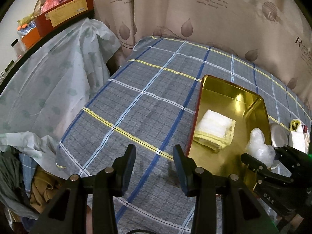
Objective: Organize soft objects
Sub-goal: 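Carry the white plastic bag with the right gripper over the gold tray, then open the right gripper to drop the plastic bag beside the towel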
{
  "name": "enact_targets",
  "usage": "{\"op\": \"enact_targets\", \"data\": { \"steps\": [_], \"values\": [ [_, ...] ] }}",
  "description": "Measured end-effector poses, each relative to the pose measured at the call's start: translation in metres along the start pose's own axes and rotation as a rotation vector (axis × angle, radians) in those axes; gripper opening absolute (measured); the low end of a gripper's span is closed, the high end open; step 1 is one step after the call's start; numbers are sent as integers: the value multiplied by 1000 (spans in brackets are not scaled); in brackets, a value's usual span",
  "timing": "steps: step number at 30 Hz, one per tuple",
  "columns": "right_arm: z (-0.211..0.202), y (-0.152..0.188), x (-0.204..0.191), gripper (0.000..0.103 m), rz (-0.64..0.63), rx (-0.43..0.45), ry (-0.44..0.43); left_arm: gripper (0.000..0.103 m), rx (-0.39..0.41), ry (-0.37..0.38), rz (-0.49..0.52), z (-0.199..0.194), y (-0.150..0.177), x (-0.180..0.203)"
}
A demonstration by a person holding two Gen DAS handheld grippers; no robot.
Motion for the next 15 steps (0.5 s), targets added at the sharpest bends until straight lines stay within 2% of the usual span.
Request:
{"op": "enact_targets", "data": {
  "steps": [6,8,10,15],
  "values": [
    [2,-2,-1,43,0,4,8,40,-5,27,5,2,1,4],
    [2,-2,-1,49,5,9,10,40,-4,25,9,2,1,5],
    [1,-2,1,60,10,14,8,41,-6,28,10,2,2,5],
    [-5,-3,2,61,15,35,8,41,-14,30,19,5,3,8]
  ]
}}
Point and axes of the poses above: each gripper's, at about its wrist camera, not at the fingertips, and z roughly the way its jaws point, x to its right, y to its underside, the point moved 4 cm from there along z, roughly the way its jaws point, and after that the axes turned 11 degrees about y, right-handed, at the moved point
